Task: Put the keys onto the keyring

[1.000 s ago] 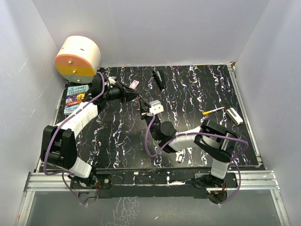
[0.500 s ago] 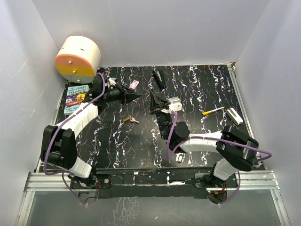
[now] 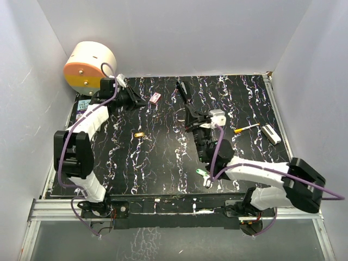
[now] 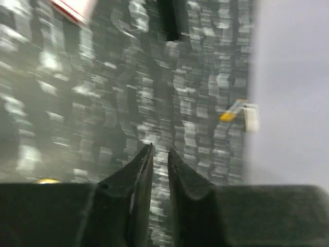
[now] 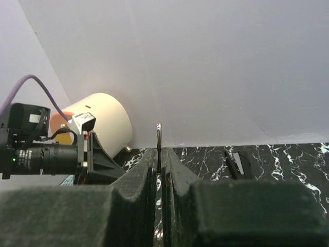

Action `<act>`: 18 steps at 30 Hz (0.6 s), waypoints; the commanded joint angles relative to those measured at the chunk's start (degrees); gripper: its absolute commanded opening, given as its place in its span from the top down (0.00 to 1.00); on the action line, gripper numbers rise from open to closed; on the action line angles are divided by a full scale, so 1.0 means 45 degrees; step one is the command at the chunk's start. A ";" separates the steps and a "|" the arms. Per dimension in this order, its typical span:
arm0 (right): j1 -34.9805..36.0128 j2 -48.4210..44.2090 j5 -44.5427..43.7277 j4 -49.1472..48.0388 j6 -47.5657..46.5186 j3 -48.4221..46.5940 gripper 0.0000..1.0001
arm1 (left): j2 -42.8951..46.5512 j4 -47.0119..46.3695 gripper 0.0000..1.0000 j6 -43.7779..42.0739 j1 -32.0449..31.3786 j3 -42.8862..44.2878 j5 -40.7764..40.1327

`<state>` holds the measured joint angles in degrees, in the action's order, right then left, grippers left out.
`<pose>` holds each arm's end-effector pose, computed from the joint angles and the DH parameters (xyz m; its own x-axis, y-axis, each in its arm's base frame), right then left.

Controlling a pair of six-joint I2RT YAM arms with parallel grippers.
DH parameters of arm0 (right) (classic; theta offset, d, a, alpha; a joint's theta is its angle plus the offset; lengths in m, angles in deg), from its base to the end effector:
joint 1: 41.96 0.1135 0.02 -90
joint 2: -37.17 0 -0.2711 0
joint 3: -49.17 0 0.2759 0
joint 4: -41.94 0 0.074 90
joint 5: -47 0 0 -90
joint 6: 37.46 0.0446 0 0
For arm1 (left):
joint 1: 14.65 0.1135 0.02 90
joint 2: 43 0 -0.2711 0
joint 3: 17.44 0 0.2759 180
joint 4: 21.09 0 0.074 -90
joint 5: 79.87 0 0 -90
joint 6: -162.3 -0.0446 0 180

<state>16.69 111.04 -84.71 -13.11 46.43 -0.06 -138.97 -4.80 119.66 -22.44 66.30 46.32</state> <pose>0.1752 0.2305 0.3132 0.2979 0.3363 -0.8934 -0.3090 0.9195 0.2431 0.4071 -0.0823 0.2722 -0.7790 -0.4926 -0.3878 0.0743 0.5416 -0.8373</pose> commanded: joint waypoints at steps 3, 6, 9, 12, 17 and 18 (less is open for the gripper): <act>-0.0999 -0.2185 0.0542 0.3694 0.1881 0.0010 0.92 | 0.1605 -0.0604 0.67 -0.9913 0.0096 -0.1537 -0.4020; -0.1160 -0.2543 0.0710 0.4991 0.2520 -0.0087 0.92 | 0.3127 -0.3972 0.44 -0.9529 0.0082 -0.4843 -0.4296; -0.1177 -0.2318 0.0876 0.5467 0.3040 -0.0010 0.92 | 0.3157 -0.4836 0.42 -0.8207 0.0092 -0.6011 -0.4306; -0.1182 -0.2162 0.0994 0.5552 0.3504 0.0210 0.92 | 0.3014 -0.4921 0.44 -0.7152 0.0094 -0.6588 -0.4358; -0.1187 -0.2602 0.0766 0.6733 0.3813 0.0141 0.92 | 0.3137 -0.5191 0.47 -0.6836 -0.0373 -0.7171 -0.2654; -0.1183 -0.2754 0.0665 0.7024 0.3872 0.0157 0.92 | 0.3082 -0.5136 0.47 -0.7076 -0.0692 -0.7141 -0.2216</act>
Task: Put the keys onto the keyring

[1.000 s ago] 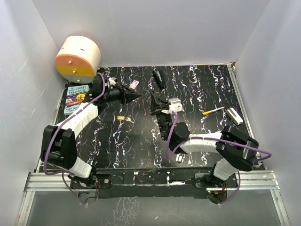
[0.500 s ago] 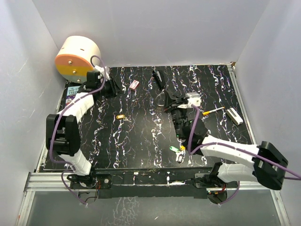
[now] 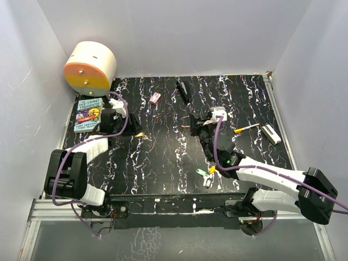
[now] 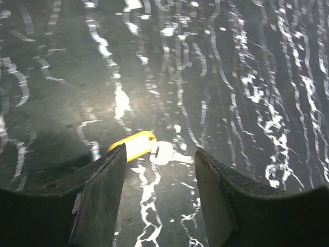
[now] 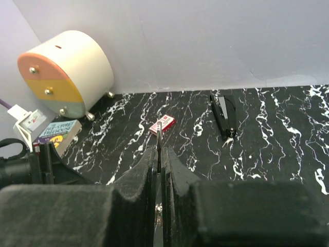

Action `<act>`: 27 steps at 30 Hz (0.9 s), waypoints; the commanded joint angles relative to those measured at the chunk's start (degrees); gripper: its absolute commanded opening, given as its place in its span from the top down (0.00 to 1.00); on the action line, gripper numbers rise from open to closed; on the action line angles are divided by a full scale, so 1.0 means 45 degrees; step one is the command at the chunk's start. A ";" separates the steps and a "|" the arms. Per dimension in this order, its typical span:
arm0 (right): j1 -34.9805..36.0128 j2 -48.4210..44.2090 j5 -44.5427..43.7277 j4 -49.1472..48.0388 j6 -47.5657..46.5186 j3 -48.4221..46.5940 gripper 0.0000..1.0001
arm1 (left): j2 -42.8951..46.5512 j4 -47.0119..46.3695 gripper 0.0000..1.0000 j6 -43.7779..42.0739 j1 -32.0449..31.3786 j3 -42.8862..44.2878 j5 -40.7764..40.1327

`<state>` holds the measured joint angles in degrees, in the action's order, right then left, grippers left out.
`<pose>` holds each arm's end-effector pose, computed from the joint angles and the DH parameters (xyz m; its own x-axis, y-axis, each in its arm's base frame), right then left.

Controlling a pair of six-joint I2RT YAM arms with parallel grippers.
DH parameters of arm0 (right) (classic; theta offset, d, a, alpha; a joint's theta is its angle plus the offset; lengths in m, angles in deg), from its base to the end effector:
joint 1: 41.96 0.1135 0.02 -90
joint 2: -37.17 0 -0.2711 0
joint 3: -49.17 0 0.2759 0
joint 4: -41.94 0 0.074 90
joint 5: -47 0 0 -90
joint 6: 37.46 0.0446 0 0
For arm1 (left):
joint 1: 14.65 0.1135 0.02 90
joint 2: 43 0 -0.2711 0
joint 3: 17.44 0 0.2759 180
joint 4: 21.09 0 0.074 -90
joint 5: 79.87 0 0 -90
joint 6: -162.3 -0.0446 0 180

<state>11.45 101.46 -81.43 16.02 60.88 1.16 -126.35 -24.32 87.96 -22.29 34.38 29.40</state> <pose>0.1860 0.2040 0.2987 0.0605 0.2721 -0.9604 -0.2754 0.9293 0.2460 0.3211 -0.0579 0.1835 -0.5641 -0.1814 -0.8056 0.2713 0.8807 -0.3883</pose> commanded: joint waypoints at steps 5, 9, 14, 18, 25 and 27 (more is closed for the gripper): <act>-0.0042 -0.1738 -0.0589 0.1951 0.1286 0.0329 0.92 | -0.0167 -0.0654 0.49 -0.1220 -0.2370 0.0179 0.3396; -0.0253 -0.2406 -0.0886 0.3488 0.1690 0.0335 0.92 | -0.0180 -0.1627 0.50 -0.1355 -0.2669 0.0012 0.3679; -0.0395 -0.3535 -0.1748 0.5775 0.2572 0.0264 0.92 | -0.0518 -0.5829 0.49 -0.0667 -0.4098 -0.0763 0.3929; -0.0425 -0.4536 -0.2188 0.6901 0.3044 0.0192 0.92 | -0.1266 -0.8358 0.49 -0.0807 -0.6149 -0.1500 0.2492; -0.0423 -0.4664 -0.2826 0.9019 0.3887 -0.0912 0.92 | -0.2315 -1.1947 0.47 -0.1441 -0.8385 -0.3066 0.1906; -0.0429 -0.4654 -0.2809 0.9100 0.4099 -0.0923 0.92 | -0.2741 -1.3143 0.47 -0.1549 -0.8652 -0.3489 0.1682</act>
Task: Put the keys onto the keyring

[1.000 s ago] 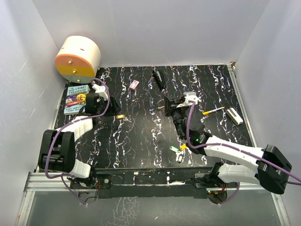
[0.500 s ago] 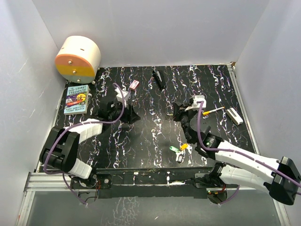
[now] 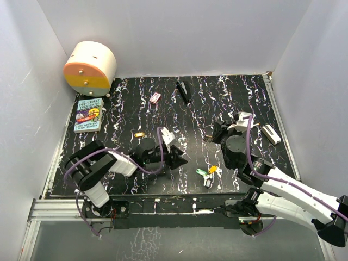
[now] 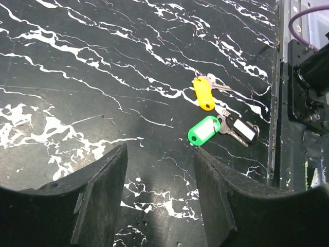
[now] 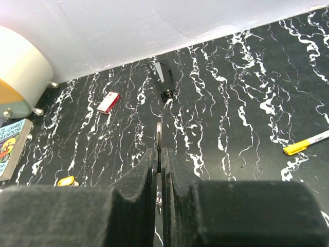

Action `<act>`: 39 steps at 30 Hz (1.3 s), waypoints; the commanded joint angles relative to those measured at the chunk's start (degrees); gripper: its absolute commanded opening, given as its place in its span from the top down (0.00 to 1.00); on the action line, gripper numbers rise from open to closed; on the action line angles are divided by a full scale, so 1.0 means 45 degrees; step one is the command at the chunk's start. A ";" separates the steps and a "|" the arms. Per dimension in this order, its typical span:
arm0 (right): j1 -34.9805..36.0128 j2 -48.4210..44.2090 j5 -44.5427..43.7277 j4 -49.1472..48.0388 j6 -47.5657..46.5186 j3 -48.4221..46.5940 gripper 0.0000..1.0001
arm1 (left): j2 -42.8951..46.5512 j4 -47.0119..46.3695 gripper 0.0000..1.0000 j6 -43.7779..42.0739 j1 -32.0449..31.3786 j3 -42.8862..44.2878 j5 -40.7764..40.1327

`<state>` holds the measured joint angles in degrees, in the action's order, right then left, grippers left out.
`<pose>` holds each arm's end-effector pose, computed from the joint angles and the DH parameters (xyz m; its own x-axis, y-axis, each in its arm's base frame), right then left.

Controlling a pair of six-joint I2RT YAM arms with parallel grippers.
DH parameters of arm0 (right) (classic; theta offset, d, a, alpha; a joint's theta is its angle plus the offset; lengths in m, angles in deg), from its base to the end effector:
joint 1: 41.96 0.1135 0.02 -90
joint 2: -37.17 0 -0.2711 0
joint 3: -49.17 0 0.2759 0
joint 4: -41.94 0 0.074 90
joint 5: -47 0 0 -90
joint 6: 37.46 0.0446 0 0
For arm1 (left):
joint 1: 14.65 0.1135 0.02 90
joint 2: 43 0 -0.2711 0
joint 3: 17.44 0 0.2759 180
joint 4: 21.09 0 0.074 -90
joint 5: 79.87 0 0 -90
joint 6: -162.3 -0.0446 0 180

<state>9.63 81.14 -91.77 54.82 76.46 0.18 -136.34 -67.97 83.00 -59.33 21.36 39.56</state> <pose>0.1519 0.1376 0.3117 -0.0994 0.3048 -0.9472 -0.0145 0.9514 0.3076 0.2034 -0.2319 0.1444 -0.2711 0.0407 -0.9617 0.9244 0.2895 -0.2484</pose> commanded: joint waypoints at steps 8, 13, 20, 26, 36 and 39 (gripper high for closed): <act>-0.0020 0.0267 -0.0150 0.0534 0.1273 -0.0717 0.92 | -0.3142 -0.7742 0.46 -0.0503 -0.1681 -0.0813 -0.1735; -0.0020 0.0263 -0.0099 0.0434 0.1305 -0.0672 0.92 | -0.4964 -0.9657 0.46 -0.0871 -0.2369 -0.0214 -0.2144; -0.0025 -0.0515 -0.0152 0.0440 0.1332 -0.0204 0.92 | -0.5610 -0.9793 0.46 -0.1456 -0.3493 0.0279 -0.2889; -0.0020 -0.0899 -0.0258 0.0445 0.0936 -0.0101 0.92 | -0.5443 -0.9736 0.46 -0.2045 -0.4066 0.0278 -0.3289; -0.0035 -0.1684 -0.0345 0.0457 0.0878 0.0170 0.92 | -0.4796 -0.9409 0.46 -0.2335 -0.4171 -0.0074 -0.3660; -0.0025 -0.1913 -0.0406 0.0516 0.0856 0.0186 0.92 | -0.4764 -0.9271 0.46 -0.2256 -0.4171 0.0143 -0.3729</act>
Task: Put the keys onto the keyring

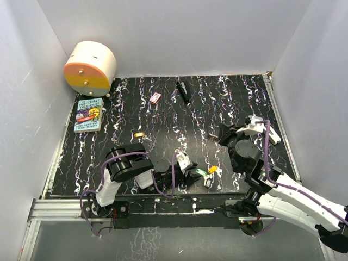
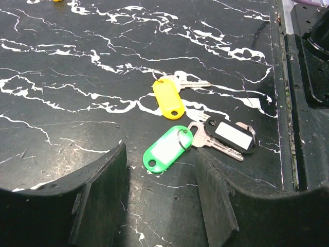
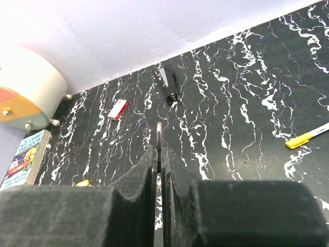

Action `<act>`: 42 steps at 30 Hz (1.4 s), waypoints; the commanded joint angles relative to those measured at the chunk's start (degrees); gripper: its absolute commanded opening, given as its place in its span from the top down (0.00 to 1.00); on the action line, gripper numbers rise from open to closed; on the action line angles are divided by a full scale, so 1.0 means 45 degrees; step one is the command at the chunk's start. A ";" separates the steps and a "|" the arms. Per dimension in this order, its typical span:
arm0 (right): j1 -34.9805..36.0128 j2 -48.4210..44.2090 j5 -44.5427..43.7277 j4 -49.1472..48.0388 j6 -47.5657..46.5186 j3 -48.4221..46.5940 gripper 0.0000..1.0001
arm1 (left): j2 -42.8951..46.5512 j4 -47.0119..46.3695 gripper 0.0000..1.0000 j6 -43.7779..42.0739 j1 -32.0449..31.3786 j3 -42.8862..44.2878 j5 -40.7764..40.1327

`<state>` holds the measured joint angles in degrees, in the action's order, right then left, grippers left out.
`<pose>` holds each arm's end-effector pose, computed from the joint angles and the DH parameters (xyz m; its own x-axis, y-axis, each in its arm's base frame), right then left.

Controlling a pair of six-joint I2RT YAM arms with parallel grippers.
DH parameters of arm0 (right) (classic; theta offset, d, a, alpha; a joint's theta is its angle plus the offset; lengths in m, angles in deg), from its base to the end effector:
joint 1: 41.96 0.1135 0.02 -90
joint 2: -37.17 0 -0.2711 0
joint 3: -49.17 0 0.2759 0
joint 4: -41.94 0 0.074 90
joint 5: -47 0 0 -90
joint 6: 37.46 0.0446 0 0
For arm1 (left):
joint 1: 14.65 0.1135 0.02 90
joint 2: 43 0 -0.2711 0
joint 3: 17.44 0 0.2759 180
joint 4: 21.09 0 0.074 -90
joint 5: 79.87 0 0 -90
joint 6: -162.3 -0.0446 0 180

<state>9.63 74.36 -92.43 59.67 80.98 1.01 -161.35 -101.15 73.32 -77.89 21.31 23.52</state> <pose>0.1366 0.1178 0.3177 -0.0838 0.3928 -0.9158 -0.0012 0.9190 0.3943 0.1330 -0.2867 0.0817 -0.0137 -0.0113 -0.9998 0.9728 0.2311 -0.0159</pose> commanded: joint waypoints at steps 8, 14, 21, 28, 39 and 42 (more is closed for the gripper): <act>-0.0020 -0.0686 -0.0343 -0.0546 -0.0186 0.0076 0.92 | 0.0031 -0.2425 0.48 0.0491 -0.0385 0.0905 -0.0094; -0.0020 -0.0628 -0.0402 -0.0543 -0.0225 0.0051 0.92 | -0.0508 -0.2427 0.51 0.0513 -0.0584 0.1156 0.0017; -0.0020 -0.0628 -0.0469 -0.0338 -0.0157 0.0025 0.92 | -0.1237 -0.2445 0.53 0.0153 -0.0653 0.1658 -0.0359; -0.0020 -0.0560 -0.0609 -0.0290 -0.0183 -0.0014 0.92 | -0.1770 -0.2455 0.66 0.0521 -0.0740 0.1757 -0.0060; -0.0025 -0.0355 -0.0732 -0.0289 -0.0141 -0.0023 0.92 | -0.1826 -0.2445 0.96 0.0523 -0.0809 0.1769 -0.0120; -0.0022 -0.0388 -0.0734 -0.0289 -0.0092 0.0048 0.92 | -0.1827 -0.2460 1.00 0.0460 -0.0809 0.1742 -0.0180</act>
<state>9.63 73.25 -94.37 60.63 80.88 1.62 -168.49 -103.62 75.53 -81.23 28.90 22.78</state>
